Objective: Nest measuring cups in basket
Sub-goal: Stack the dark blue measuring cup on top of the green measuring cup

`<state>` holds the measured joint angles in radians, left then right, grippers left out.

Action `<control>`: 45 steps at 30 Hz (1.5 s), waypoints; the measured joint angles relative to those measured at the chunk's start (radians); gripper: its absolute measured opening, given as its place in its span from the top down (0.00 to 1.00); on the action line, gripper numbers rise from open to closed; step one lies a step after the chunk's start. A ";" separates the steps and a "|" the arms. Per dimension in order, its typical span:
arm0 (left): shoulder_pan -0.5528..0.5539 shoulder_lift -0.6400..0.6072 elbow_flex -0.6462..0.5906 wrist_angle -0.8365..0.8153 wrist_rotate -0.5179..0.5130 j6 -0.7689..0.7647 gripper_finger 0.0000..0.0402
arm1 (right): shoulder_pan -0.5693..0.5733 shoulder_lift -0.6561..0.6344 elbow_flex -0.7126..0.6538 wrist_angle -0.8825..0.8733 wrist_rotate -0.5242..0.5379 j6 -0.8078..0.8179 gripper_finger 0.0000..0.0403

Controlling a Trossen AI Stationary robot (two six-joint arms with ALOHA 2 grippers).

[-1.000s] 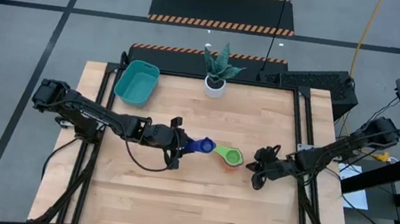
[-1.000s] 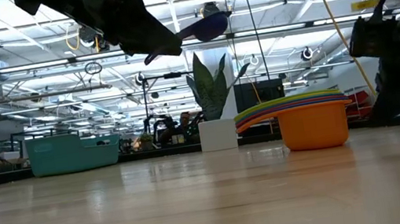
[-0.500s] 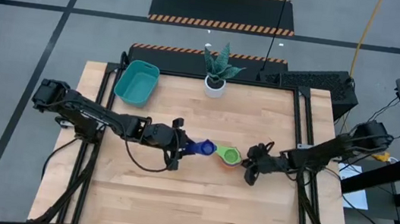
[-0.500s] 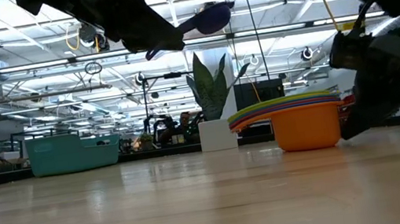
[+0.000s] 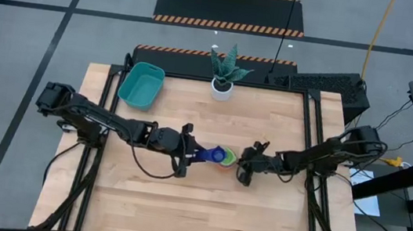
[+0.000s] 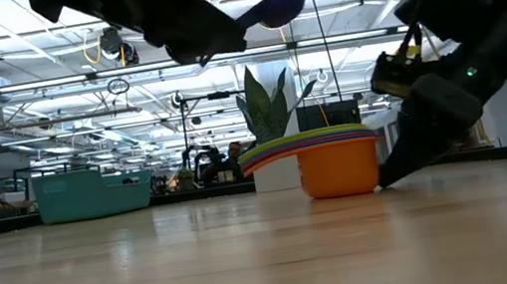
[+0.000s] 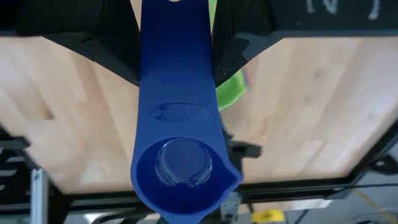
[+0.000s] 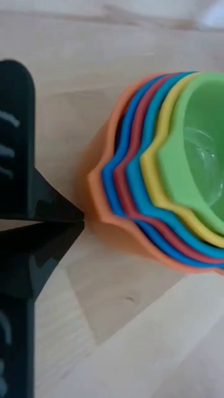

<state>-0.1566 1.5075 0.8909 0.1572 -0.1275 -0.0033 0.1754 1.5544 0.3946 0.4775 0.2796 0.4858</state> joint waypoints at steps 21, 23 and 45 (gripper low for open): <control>0.089 0.162 0.003 0.157 0.164 0.054 0.60 | -0.002 -0.483 0.021 -0.474 -0.067 -0.053 1.00; 0.105 0.173 -0.001 0.138 0.196 0.062 0.61 | -0.001 -0.506 0.021 -0.487 -0.067 -0.053 1.00; 0.177 0.374 0.286 -0.233 0.258 0.295 0.58 | -0.001 -0.575 0.021 -0.663 -0.045 -0.027 1.00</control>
<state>0.0207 1.8816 1.1767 -0.0755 0.1307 0.2919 0.1741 0.9797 0.4153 -0.1853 0.2350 0.4591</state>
